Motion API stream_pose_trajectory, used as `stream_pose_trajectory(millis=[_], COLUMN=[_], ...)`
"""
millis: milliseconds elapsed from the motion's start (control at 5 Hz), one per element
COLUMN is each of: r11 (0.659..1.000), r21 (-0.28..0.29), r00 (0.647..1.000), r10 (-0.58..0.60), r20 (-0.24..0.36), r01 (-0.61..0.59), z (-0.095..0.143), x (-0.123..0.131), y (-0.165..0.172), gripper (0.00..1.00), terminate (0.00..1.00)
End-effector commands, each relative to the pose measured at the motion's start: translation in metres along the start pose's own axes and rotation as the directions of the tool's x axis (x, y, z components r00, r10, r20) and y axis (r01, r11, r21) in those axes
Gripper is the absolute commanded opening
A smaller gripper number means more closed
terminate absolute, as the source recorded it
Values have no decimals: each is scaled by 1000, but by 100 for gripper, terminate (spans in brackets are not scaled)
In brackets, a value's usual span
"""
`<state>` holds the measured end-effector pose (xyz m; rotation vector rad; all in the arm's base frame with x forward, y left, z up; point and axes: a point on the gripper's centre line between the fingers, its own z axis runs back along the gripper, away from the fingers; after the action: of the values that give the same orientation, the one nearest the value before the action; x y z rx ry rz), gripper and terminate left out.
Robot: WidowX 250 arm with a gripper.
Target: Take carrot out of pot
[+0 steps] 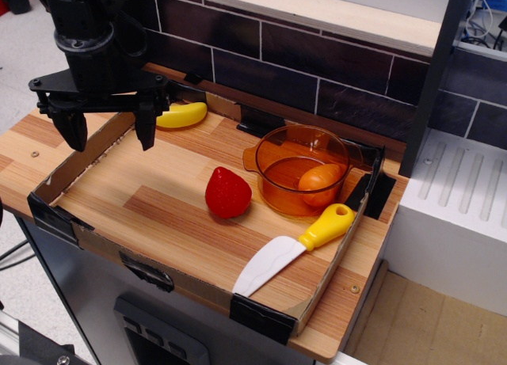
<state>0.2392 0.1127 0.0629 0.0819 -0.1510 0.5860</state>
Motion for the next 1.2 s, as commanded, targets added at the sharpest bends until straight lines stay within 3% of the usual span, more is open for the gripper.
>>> stream_pose_trajectory(millis=[0, 400, 600, 800, 1000], r11=[1000, 995, 972, 939, 907], r21=[0, -16, -5, -34, -50], r00=[1000, 995, 972, 939, 907], r10=[0, -96, -234, -343, -419], r20=[0, 24, 7, -16, -28], r01=[0, 96, 234, 342, 417], z=[0, 23, 36, 41, 36], x=[0, 7, 5, 1, -3], y=[0, -45, -82, -112, -134], gripper=[100, 100, 100, 100, 100], terminate=[0, 0, 0, 0, 0])
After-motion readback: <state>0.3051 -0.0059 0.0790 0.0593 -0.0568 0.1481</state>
